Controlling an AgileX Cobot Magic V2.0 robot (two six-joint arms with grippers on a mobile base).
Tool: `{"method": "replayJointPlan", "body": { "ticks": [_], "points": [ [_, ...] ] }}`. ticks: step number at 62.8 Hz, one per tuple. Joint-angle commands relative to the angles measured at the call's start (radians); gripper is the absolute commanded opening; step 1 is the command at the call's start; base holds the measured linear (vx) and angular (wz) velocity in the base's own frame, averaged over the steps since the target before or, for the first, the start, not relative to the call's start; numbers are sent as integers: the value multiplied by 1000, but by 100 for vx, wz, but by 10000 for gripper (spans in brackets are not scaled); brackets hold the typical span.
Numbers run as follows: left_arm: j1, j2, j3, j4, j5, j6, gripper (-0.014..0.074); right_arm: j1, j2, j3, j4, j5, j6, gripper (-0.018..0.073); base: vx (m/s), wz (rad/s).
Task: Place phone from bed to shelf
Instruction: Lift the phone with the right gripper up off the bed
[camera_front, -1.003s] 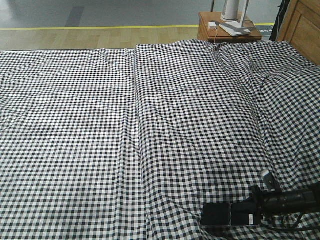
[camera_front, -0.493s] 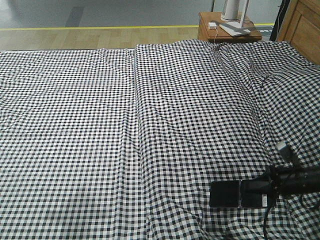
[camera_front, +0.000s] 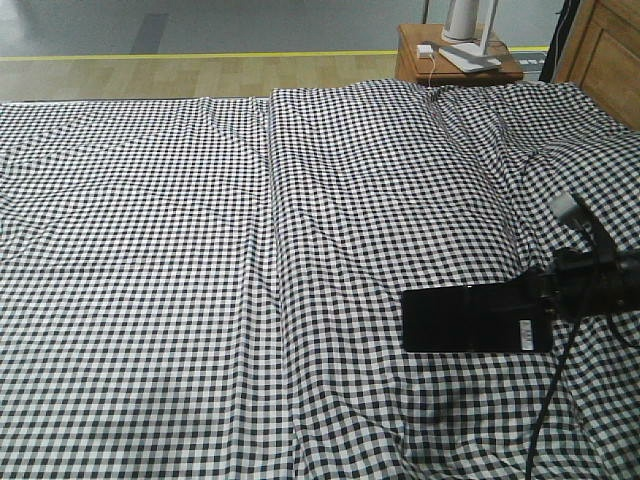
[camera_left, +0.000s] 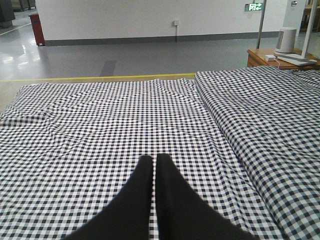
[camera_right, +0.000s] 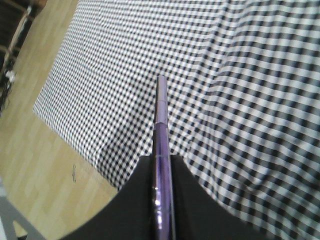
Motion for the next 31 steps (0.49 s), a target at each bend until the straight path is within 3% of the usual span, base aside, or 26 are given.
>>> {"method": "replayJointPlan", "body": {
  "ticks": [1, 20, 31],
  "points": [
    [0, -8, 7, -9, -70, 0, 1, 62, -89, -16, 53, 136, 5, -2, 0, 0],
    [0, -8, 7, -9, -70, 0, 1, 278, -243, -16, 64, 136, 42, -2, 0, 0],
    [0, -8, 7, -9, -70, 0, 1, 391, -351, -16, 126, 136, 58, -2, 0, 0]
  ]
}}
